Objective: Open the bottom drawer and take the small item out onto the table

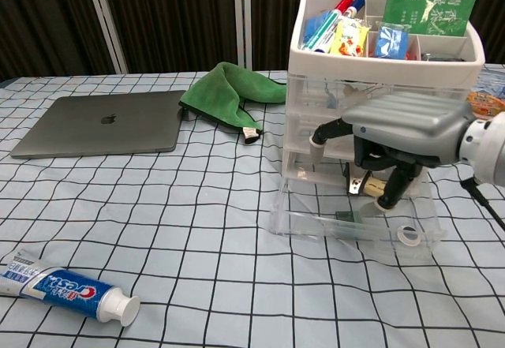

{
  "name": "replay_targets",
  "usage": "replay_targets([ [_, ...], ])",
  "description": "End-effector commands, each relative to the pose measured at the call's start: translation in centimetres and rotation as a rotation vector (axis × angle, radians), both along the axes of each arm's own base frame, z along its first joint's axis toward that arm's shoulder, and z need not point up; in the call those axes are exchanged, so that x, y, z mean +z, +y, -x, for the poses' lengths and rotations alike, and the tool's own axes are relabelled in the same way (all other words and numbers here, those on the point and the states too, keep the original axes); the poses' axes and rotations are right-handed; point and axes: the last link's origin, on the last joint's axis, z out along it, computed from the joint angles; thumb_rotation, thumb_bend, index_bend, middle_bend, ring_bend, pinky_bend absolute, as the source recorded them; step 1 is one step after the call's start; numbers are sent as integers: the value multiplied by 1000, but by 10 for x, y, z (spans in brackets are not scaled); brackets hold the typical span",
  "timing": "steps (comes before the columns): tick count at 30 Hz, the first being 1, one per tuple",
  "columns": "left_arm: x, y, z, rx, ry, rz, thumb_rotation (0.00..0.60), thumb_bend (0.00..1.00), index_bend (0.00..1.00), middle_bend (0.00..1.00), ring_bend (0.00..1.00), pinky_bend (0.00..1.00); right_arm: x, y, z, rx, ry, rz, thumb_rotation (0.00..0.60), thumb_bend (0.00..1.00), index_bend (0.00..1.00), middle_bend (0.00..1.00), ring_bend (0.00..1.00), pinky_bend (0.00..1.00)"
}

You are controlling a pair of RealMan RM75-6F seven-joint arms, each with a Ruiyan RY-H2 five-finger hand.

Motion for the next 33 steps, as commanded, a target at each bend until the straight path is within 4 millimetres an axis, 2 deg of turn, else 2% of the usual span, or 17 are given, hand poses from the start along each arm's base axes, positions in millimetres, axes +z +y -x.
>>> replay_targets([
  [1,0,2,2,9,0,-5,600,23,0,0,0,0,1,-10,-2,61,41,13,600,19,365,1000,1000,840],
  [9,2,8,6,30,-6,-11,600,23,0,0,0,0,2,-24,5,154,91,-8,600,17,423,1000,1000,840],
  [16,0,11,7,36,-7,1,600,23,0,0,0,0,0,-24,12,190,75,-77,600,16,455,1000,1000,840],
  [33,-7,14,6,43,9,15,600,24,0,0,0,0,-17,-24,45,294,102,-76,600,0,379,1000,1000,840],
])
